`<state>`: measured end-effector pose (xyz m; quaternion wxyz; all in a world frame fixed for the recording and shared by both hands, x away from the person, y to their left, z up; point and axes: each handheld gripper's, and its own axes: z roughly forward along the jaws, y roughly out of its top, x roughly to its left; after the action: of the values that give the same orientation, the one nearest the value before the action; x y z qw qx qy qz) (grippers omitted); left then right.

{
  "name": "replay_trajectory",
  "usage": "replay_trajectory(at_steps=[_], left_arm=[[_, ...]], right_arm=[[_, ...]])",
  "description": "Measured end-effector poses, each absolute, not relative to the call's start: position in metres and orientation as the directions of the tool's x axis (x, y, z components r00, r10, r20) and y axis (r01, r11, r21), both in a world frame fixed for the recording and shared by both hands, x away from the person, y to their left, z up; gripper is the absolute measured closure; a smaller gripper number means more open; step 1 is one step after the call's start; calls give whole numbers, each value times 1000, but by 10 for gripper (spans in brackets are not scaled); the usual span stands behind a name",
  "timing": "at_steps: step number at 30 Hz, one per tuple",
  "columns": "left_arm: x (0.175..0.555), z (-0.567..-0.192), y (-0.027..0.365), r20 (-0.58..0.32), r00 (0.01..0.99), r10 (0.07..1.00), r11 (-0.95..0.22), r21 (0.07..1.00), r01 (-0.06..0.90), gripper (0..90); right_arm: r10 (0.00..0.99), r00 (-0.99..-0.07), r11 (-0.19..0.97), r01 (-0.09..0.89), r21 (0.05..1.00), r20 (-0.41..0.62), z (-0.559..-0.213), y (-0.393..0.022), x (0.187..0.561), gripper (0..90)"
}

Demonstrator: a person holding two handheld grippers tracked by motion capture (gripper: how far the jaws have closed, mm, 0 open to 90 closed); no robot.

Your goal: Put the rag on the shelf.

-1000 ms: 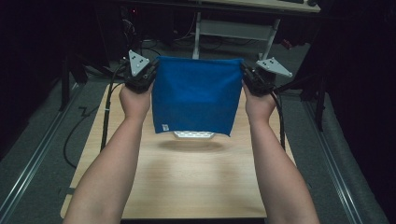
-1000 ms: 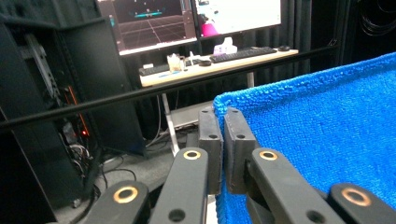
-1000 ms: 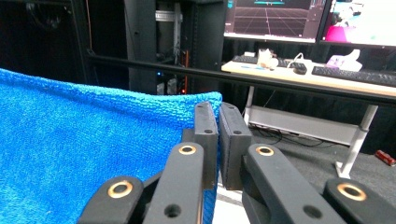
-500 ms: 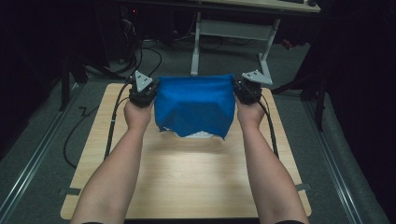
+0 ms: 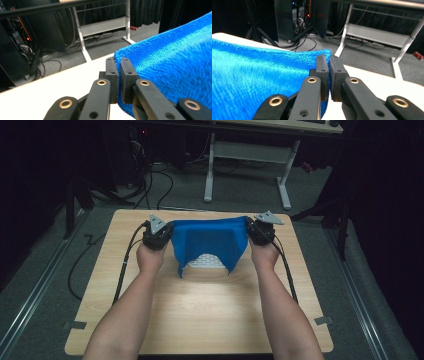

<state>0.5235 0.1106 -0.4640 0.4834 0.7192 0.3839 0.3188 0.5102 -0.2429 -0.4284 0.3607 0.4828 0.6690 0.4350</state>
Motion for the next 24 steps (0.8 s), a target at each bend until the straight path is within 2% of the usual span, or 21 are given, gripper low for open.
replay_trajectory(at_steps=[5, 19, 22, 24], left_arm=[[514, -480, 108, 91, 512, 854, -255, 932, 259, 868], [510, -498, 108, 83, 517, 852, -272, 914, 302, 869], [510, -498, 108, 82, 513, 855, -268, 915, 302, 858], [509, -497, 109, 54, 518, 853, -242, 922, 302, 803]], right_arm=[[958, -282, 159, 362, 919, -54, -446, -244, 503, 875], [955, -295, 163, 393, 905, -44, -468, -242, 500, 873], [955, -292, 160, 396, 904, -41, -469, -241, 500, 867], [956, -293, 150, 393, 907, -31, -469, -241, 499, 851]])
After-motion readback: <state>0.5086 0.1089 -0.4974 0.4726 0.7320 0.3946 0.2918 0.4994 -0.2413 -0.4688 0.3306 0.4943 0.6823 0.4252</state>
